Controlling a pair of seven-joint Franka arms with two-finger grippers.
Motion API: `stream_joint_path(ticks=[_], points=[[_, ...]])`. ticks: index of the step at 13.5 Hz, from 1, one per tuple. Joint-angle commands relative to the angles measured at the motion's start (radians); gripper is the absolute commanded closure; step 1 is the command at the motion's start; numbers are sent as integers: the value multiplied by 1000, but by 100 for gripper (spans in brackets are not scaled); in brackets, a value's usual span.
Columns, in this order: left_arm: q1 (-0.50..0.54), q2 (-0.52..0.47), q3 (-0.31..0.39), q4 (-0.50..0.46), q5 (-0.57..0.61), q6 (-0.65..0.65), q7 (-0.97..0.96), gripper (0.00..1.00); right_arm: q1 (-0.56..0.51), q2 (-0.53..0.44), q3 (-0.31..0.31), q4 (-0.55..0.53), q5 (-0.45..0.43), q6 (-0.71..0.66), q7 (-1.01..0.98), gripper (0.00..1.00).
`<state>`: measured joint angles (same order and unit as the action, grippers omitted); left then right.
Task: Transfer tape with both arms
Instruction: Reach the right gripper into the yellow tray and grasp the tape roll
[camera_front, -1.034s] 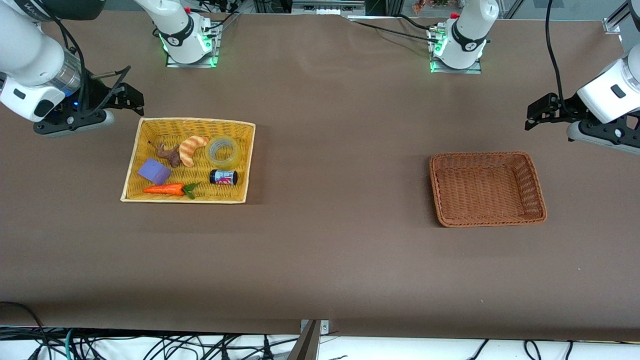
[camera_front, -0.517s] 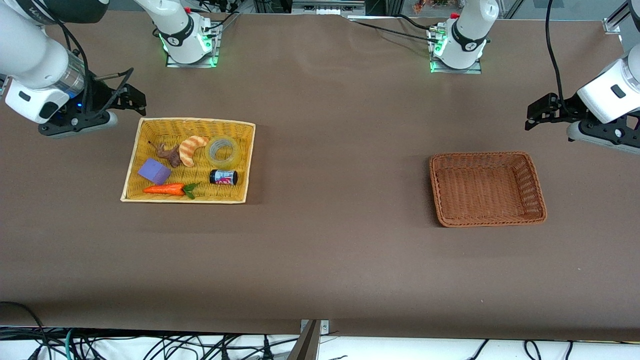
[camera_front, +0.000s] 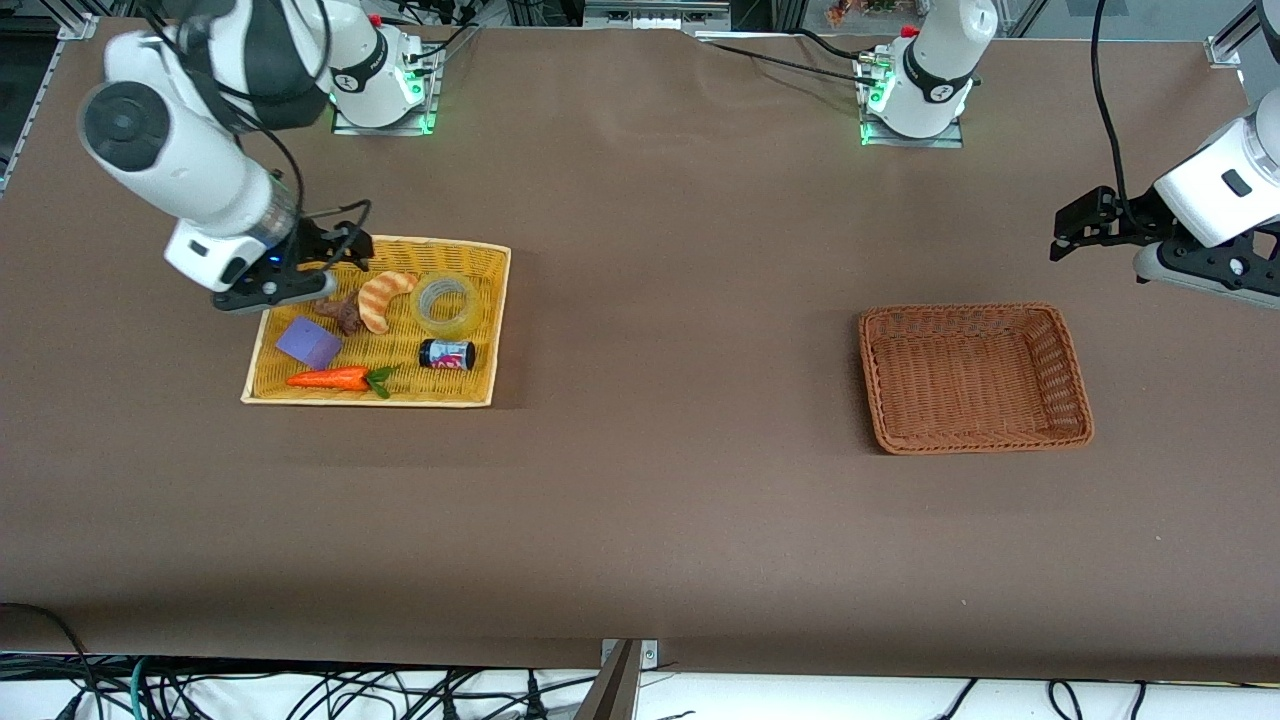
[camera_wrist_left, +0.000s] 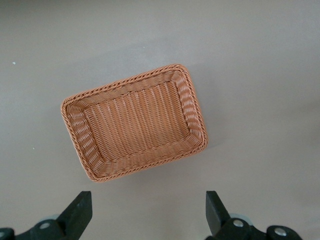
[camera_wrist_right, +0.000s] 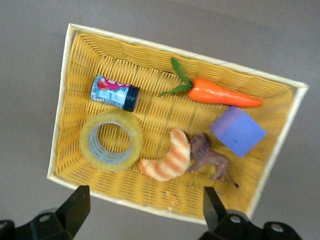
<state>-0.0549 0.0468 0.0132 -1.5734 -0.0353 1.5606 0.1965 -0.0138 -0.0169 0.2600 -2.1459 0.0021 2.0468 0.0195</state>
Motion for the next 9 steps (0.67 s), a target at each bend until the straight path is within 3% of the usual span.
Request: stream_joint_path(ticks=[1, 3, 9], points=[[-3, 8, 1, 23, 32, -7, -12, 0, -6, -9, 10, -155, 4, 189, 22, 0], [-3, 8, 1, 23, 32, -7, -12, 0, -5, 29, 11, -233, 4, 329, 77, 0], [-3, 8, -1, 23, 32, -7, -12, 0, -2, 158, 42, -281, 2, 510, 184, 0]])
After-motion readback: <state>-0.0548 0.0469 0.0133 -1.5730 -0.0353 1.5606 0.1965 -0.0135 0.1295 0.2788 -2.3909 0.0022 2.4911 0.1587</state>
